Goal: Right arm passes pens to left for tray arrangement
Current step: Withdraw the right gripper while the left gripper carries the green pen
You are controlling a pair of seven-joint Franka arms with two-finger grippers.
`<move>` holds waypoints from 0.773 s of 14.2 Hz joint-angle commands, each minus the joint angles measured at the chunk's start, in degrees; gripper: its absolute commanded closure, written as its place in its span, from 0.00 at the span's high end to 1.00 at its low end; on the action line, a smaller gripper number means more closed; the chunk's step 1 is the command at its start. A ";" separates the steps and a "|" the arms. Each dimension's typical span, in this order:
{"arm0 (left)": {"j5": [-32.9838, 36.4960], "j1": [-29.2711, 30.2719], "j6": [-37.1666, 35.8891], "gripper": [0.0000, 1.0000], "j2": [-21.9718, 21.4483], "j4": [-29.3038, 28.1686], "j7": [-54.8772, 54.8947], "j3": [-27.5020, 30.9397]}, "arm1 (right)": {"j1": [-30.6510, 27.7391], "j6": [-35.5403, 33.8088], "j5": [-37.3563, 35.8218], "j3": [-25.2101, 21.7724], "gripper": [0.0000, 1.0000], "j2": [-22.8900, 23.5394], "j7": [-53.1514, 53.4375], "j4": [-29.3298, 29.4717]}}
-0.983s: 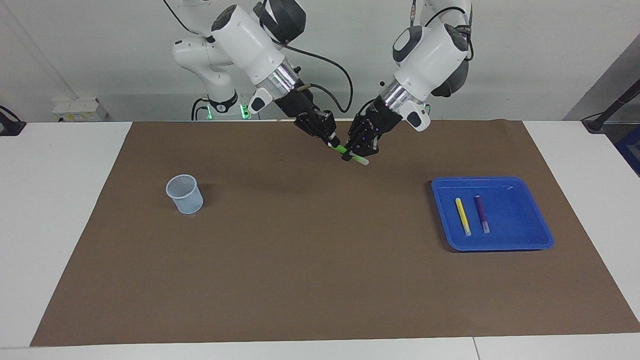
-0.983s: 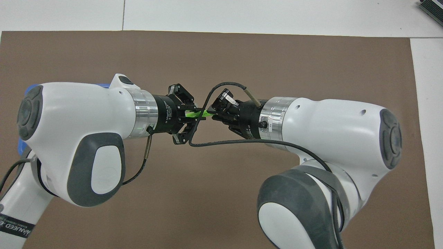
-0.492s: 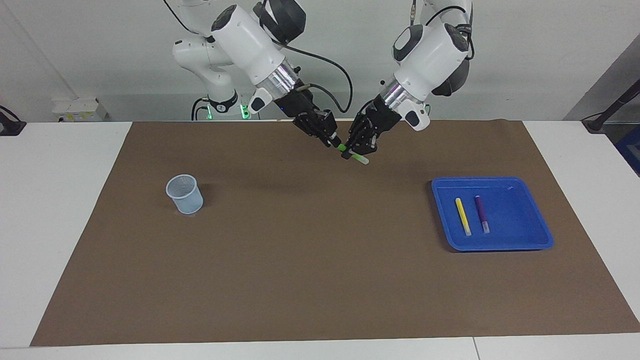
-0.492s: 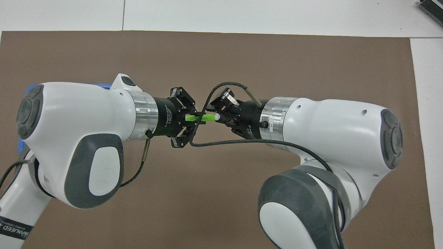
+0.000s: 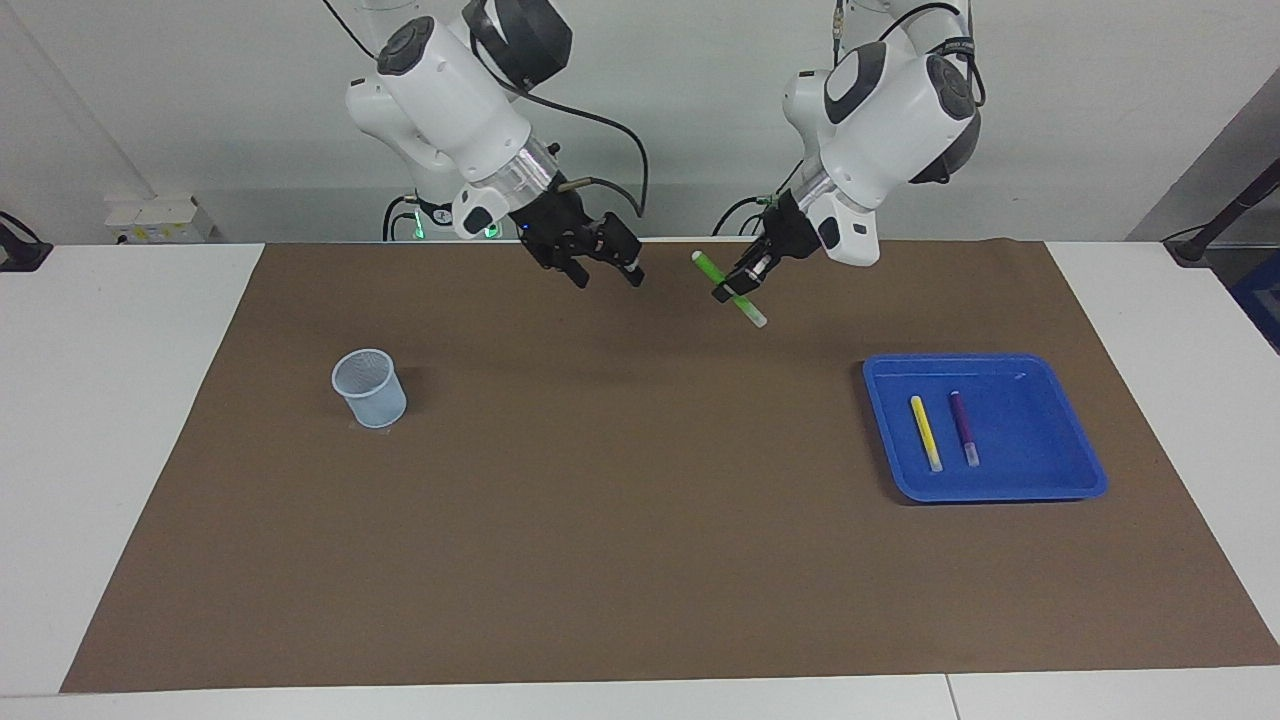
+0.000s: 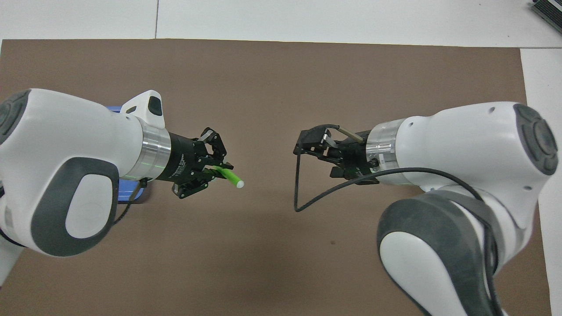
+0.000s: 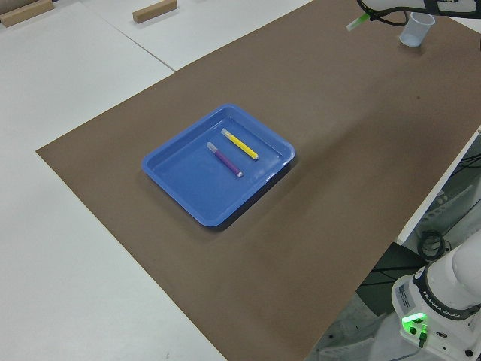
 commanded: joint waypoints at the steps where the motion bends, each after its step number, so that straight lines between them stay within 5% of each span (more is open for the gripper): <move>1: 5.22 5.85 -6.80 0.00 -2.59 -1.80 18.28 -0.14 | -5.64 -9.60 -5.94 0.39 1.00 -2.34 -9.72 -0.47; 6: 19.98 14.73 -11.13 0.00 -2.77 -2.06 46.07 -0.14 | -12.33 -17.18 -14.38 0.39 1.00 -2.96 -14.21 -0.47; 11: 29.57 22.47 -4.20 0.00 0.39 -4.08 64.99 -0.14 | -15.68 -17.63 -15.46 0.48 1.00 -2.96 -16.51 -0.29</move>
